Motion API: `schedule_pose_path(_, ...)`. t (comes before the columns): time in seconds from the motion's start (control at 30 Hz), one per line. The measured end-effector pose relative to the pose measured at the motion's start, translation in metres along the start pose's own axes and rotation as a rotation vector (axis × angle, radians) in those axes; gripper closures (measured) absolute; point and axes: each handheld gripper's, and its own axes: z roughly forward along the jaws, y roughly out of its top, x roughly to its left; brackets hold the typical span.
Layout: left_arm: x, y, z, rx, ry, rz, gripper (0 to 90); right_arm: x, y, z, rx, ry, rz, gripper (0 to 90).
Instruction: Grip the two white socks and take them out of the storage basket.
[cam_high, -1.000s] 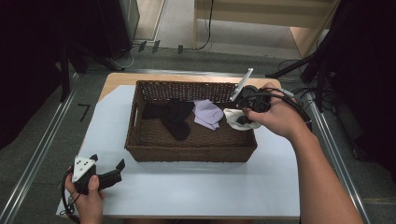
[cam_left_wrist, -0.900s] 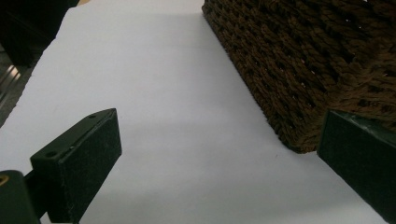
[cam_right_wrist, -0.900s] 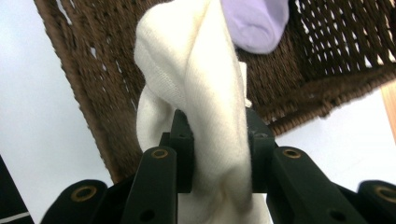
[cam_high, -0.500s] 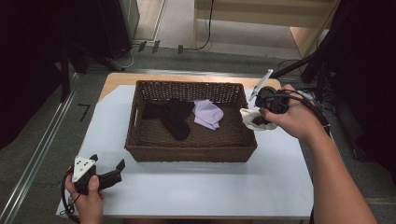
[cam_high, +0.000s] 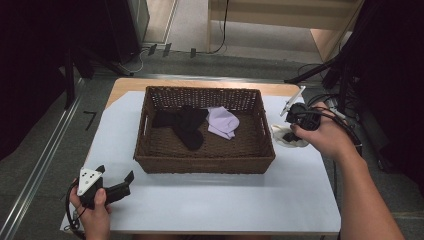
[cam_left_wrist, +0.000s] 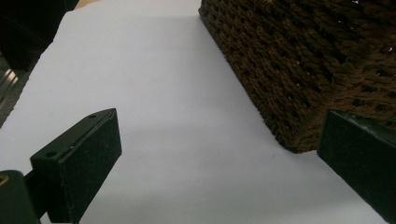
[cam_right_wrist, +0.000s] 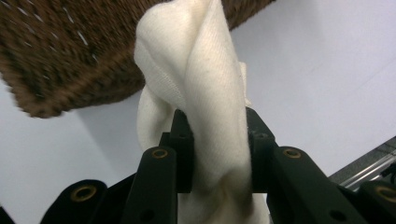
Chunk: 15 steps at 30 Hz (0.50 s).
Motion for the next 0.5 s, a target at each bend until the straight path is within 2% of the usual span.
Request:
schedule_pose_path(0.27, 0.000, 0.000, 0.000, 0.001, 0.002, -0.002, 0.5, -0.005, -0.017, 0.037, 0.064, 0.020, 0.047, 70.5)
schedule_pose_path(0.5, 0.001, 0.000, -0.001, -0.001, 0.002, -0.002, 0.5, -0.005, -0.026, 0.061, 0.087, 0.020, 0.066, 70.3)
